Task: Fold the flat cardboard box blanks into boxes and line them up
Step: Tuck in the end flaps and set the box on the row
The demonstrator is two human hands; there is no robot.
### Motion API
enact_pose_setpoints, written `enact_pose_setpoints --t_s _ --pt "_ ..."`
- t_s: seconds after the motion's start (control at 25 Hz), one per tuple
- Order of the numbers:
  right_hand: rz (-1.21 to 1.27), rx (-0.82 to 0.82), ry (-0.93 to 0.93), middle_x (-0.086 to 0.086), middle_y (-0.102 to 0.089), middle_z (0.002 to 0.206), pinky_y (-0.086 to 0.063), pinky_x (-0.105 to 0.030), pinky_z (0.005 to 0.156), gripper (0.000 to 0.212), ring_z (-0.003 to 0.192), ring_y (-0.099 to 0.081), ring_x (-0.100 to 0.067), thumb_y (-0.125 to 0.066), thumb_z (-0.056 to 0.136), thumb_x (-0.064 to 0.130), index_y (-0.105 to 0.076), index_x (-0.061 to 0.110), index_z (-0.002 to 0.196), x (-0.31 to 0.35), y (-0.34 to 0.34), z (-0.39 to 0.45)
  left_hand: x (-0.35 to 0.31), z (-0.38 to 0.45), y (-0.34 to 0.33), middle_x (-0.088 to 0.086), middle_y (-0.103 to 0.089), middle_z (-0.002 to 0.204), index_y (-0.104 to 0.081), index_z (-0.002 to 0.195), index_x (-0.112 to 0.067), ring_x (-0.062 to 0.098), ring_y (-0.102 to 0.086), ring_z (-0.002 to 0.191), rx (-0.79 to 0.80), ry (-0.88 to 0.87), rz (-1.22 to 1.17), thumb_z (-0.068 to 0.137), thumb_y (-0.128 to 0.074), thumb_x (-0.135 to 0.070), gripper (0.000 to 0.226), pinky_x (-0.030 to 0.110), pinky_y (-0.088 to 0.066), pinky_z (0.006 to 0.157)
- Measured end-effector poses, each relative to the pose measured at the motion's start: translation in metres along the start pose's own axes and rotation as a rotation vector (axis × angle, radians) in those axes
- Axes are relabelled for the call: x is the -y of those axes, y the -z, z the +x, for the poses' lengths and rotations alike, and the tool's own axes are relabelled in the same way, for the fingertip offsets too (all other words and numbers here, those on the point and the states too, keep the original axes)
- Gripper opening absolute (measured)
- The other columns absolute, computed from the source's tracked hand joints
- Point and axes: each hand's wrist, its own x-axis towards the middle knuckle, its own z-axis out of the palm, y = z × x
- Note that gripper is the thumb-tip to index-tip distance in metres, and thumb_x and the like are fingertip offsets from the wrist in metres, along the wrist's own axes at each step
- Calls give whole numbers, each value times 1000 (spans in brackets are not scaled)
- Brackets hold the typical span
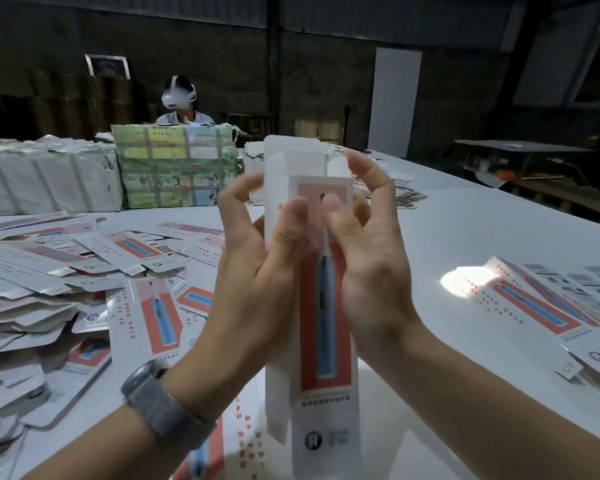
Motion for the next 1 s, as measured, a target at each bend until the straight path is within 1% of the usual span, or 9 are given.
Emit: enact_pose_setpoints --t_s 0.12,0.24,0.36,0.44,0.52,0.6,0.76,0.88,1.0 --pt "85 50 -4 -8 -64 112 -59 -31 81 34 102 -69 -24 -48 99 28 -39 41 128 4 1 1 -5 3 0 2 -72 104 -29 128 -40 18 -75 90 51 -92 77 100 -45 -41 33 45 -61 79" --pt "126 52 11 -10 -60 116 -58 -32 85 35 104 -67 -22 -47 100 18 -38 36 129 6 1 2 -7 2 -4 -10 -69 114 -30 137 -35 13 -71 102 131 -103 71 102 -40 -36 36 37 -59 85" --pt "89 42 30 -3 -58 112 -56 -27 86 36 103 -67 -16 -47 102 13 -35 33 130 3 0 3 -7 -4 -9 -10 -67 118 -33 145 -28 13 -68 109 91 -93 8 104 -37 -27 41 28 -57 86" --pt "73 37 32 2 -58 111 -56 -30 89 38 106 -66 -17 -51 98 17 -35 37 127 0 0 3 -7 -5 -11 -9 -68 120 -36 146 -28 14 -67 113 79 -84 -68 104 -35 -21 42 26 -55 91" --pt "53 38 19 -3 -57 120 -56 -41 94 39 112 -63 -23 -52 94 22 -36 36 128 -2 0 4 -7 -5 -12 -10 -66 125 -37 147 -35 14 -65 118 80 -86 -109 103 -33 -18 47 26 -53 96" --pt "54 50 0 -9 -57 122 -55 -46 95 37 113 -62 -26 -51 94 22 -39 30 128 -5 1 4 -6 -6 -12 -8 -66 123 -39 144 -34 15 -66 115 64 -89 -115 102 -33 -17 46 27 -55 91" --pt "78 114 -24 -5 -62 100 -59 -34 82 18 91 -66 -17 -48 101 18 -44 23 117 -8 3 2 -4 -7 -11 -1 -67 103 -45 125 -28 18 -70 95 40 -71 -108 99 -34 -16 30 25 -57 73" --pt "92 133 -20 -6 -61 94 -58 -30 78 14 87 -65 -15 -46 100 15 -43 16 114 -10 2 1 -5 -6 -11 -5 -68 96 -44 115 -25 11 -69 87 25 -74 -119 102 -33 -19 17 24 -56 72" --pt "120 118 -46 -12 -59 96 -54 -34 78 15 86 -61 -21 -50 95 15 -44 16 108 -9 4 5 -5 -6 -12 -3 -67 90 -44 114 -20 9 -68 82 30 -67 -113 108 -35 -26 13 24 -57 72"
